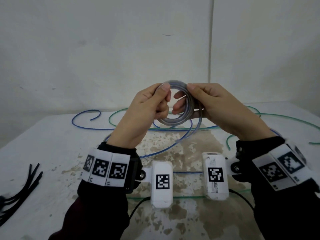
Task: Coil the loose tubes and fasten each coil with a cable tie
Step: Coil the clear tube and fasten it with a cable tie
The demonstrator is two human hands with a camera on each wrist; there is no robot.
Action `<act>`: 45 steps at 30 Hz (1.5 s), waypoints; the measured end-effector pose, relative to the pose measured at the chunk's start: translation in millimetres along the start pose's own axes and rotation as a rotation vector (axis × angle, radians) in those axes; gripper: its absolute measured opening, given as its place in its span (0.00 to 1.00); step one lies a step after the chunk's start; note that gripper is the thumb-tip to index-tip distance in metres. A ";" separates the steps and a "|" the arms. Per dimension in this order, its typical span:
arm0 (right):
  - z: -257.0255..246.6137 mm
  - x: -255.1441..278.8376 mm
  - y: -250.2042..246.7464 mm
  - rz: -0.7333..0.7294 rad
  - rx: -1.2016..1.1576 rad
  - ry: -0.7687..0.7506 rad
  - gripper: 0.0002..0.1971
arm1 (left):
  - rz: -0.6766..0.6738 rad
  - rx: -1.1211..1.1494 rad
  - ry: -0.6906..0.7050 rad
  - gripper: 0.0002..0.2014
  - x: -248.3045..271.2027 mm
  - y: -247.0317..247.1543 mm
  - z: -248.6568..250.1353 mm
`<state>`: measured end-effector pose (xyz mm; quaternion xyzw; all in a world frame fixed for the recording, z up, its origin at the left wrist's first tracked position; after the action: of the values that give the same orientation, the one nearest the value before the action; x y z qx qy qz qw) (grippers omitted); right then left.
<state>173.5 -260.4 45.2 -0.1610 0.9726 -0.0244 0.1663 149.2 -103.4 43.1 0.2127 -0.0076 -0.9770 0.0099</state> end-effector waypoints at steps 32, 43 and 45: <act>-4.6 -1.5 -4.3 -0.044 -0.298 0.011 0.19 | -0.236 0.261 -0.191 0.13 6.1 -1.9 5.6; -0.5 4.8 -3.2 -0.219 0.045 -0.001 0.21 | -0.341 -0.006 -0.262 0.16 10.7 -1.1 4.1; -0.6 5.5 1.7 -0.201 0.046 0.014 0.19 | -0.332 -0.077 -0.252 0.16 11.0 -1.7 3.1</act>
<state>167.8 -260.6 43.9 -0.2537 0.9518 -0.0643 0.1600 137.8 -102.0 41.3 0.0864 0.0635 -0.9838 -0.1440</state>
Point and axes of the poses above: each hand's wrist, its own x-axis away from the middle knuckle, its own y-axis out of the palm, z = x × y, the point moved 2 cm from there along -x, towards the middle knuckle, and after that the axes turned 9 degrees about z, right-handed, at the moved point
